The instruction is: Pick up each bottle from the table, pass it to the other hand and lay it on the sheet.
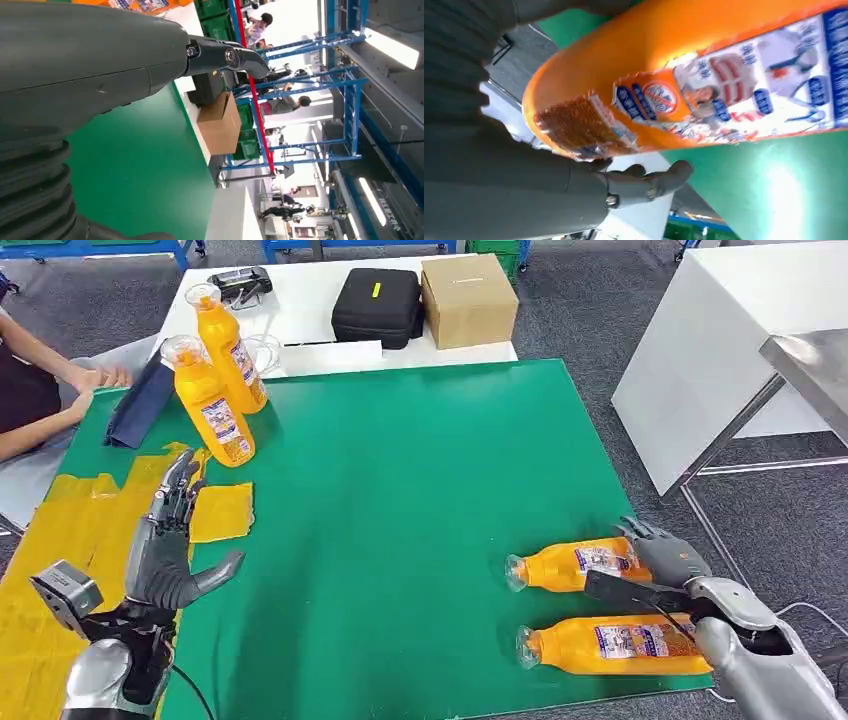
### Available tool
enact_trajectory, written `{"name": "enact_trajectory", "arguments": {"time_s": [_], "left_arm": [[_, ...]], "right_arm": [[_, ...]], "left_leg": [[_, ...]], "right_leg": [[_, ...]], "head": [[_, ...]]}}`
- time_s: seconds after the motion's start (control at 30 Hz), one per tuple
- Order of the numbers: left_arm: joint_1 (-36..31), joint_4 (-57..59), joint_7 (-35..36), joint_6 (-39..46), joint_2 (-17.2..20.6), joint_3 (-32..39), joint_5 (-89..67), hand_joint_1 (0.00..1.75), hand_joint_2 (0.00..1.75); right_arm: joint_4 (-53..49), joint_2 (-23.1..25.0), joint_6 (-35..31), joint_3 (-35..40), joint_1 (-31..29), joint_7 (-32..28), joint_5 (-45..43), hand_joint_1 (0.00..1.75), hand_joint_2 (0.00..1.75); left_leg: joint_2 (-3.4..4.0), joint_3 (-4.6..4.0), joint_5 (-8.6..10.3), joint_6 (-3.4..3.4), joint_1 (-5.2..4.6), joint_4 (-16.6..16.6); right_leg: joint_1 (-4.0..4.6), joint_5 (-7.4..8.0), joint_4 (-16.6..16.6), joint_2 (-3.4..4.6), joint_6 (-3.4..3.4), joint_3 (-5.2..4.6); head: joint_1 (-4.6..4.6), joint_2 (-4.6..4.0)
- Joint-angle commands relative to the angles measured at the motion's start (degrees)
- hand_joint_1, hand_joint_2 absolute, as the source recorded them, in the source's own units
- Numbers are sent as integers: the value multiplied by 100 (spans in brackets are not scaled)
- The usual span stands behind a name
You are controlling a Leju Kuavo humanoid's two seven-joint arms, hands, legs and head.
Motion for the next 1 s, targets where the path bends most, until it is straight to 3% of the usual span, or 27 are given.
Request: {"name": "enact_trajectory", "arguments": {"time_s": [0.03, 0.23, 0.4, 0.7, 0.9, 1.0], "left_arm": [[-70, 177, 48, -48, -172, 112, 64, 0, 175], [-64, 188, 48, -58, -181, 122, 112, 0, 175], [-39, 153, 55, -95, -197, 135, 154, 0, 175], [-41, 148, 62, -97, -200, 137, 160, 0, 175], [44, -79, 181, -97, -177, 84, 100, 0, 175], [7, -113, 346, -108, -71, -85, 9, 0, 175]], "right_arm": [[692, 274, 153, 197, -485, -25, 38, 175, 175], [790, 329, 162, 286, -635, -38, 54, 175, 175], [977, 744, -220, 348, -887, -19, 216, 175, 175], [979, 769, -307, 311, -890, -15, 236, 175, 175], [621, 1707, -1246, -43, -896, 175, 678, 175, 175], [165, 2298, -1981, -306, -757, -24, 572, 175, 175]], "left_leg": [[4, 23, -9, -7, 15, 0], [1, 16, -3, -5, 9, -3], [20, 26, -5, -8, 13, -5], [9, 25, -7, -6, 11, -2], [30, 28, -9, -11, 16, -2], [31, 22, -10, -15, 18, -1]], "right_leg": [[15, 1, -12, 11, -15, 24], [8, 3, -10, 6, -10, 17], [14, 9, -15, 27, -15, 22], [13, 0, -9, 14, -12, 23], [20, 7, -9, 37, -19, 22], [22, 5, -4, 38, -22, 14]], "head": [[2, 0], [2, 0], [2, 0], [2, 0], [2, 0], [0, 0]]}}
